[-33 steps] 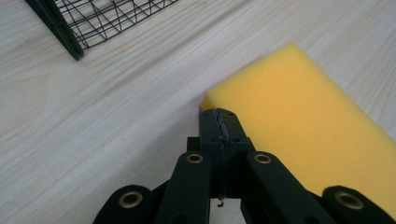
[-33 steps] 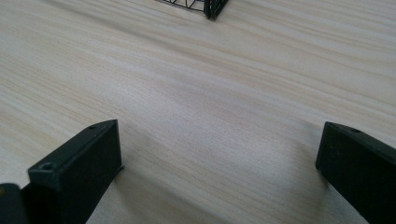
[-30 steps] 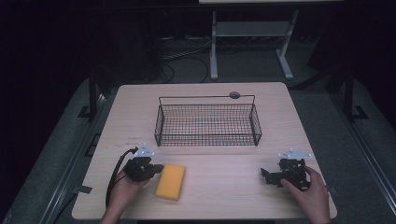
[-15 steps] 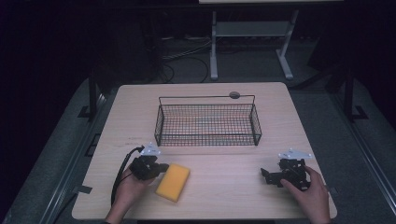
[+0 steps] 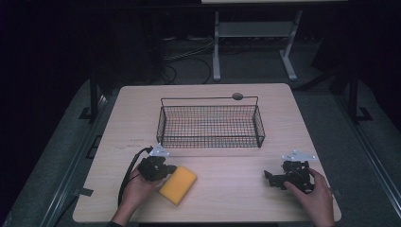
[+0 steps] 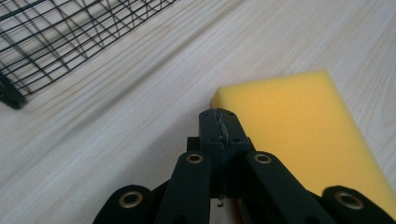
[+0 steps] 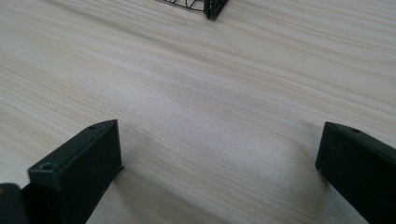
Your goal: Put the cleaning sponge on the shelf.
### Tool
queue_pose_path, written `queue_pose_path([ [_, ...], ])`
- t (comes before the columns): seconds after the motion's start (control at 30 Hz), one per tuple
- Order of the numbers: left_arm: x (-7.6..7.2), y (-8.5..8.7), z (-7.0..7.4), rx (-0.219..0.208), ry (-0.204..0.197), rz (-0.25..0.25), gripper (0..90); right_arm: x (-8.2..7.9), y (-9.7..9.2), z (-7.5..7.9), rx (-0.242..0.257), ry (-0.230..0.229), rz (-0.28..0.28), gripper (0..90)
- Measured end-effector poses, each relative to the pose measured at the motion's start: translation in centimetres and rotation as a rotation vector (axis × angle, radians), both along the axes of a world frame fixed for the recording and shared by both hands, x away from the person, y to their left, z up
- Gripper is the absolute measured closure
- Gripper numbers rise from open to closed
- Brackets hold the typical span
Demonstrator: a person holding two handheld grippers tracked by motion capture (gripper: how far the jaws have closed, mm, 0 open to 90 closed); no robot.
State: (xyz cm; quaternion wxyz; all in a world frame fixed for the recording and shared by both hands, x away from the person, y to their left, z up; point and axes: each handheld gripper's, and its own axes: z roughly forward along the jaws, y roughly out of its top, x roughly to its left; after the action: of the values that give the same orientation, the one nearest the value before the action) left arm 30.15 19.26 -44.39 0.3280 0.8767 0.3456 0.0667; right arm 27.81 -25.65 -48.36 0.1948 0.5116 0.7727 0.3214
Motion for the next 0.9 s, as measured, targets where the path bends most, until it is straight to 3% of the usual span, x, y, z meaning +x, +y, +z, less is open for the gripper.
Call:
queue_pose_path([
  [0.9,0.3,-4.1,-0.1,-0.005,0.014,-0.089,89.6,0.0,0.0,0.0,0.000,0.000,0.000,0.0],
])
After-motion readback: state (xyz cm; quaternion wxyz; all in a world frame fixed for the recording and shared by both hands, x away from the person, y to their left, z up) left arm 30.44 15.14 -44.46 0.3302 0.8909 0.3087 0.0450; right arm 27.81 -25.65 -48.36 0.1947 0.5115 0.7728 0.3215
